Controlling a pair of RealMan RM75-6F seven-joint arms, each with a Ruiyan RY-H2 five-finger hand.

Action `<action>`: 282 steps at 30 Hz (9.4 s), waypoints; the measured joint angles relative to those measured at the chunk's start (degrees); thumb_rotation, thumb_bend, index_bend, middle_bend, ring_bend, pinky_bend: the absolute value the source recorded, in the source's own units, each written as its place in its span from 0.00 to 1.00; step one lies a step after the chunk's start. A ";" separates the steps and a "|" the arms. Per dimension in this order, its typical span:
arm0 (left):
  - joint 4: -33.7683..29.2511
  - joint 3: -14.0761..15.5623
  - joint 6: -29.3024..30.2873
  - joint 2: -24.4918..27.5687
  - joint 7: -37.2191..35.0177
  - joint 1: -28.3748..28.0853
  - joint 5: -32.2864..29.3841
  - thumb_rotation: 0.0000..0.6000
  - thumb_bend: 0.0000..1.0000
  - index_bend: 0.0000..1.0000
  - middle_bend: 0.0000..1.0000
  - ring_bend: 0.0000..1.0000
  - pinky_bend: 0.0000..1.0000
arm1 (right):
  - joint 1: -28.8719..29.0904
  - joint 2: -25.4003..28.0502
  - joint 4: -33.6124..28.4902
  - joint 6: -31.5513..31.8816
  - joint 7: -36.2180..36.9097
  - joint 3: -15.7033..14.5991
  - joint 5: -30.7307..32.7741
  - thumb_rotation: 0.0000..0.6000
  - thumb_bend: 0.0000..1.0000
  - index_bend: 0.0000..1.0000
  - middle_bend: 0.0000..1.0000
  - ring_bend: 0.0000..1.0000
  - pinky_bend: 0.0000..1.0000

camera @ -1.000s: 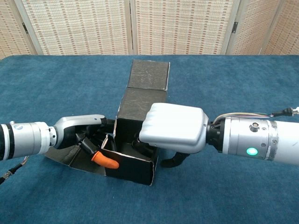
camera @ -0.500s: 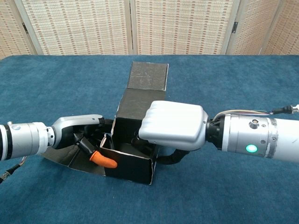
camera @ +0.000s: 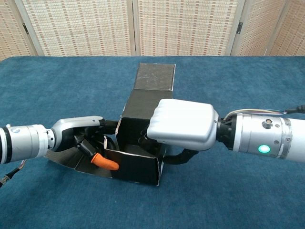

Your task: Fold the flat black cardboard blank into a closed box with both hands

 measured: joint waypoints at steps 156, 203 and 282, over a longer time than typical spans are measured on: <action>8.04 -2.55 40.28 2.85 28.08 4.03 22.96 1.00 0.32 0.33 0.36 0.84 0.88 | -17.25 -5.00 -20.03 -15.72 48.58 22.21 36.08 1.00 0.26 0.48 0.55 0.78 1.00; 43.96 11.51 40.96 -14.11 31.26 0.82 30.53 1.00 0.32 0.60 0.56 0.81 0.84 | -14.84 -15.64 -1.03 -12.14 47.01 16.89 30.84 1.00 0.26 0.48 0.53 0.78 1.00; 12.36 6.63 17.08 2.21 -5.59 5.65 6.12 1.00 0.18 0.00 0.00 0.61 0.88 | -21.22 9.64 -36.49 -2.29 34.56 18.80 28.84 1.00 0.03 0.00 0.04 0.61 1.00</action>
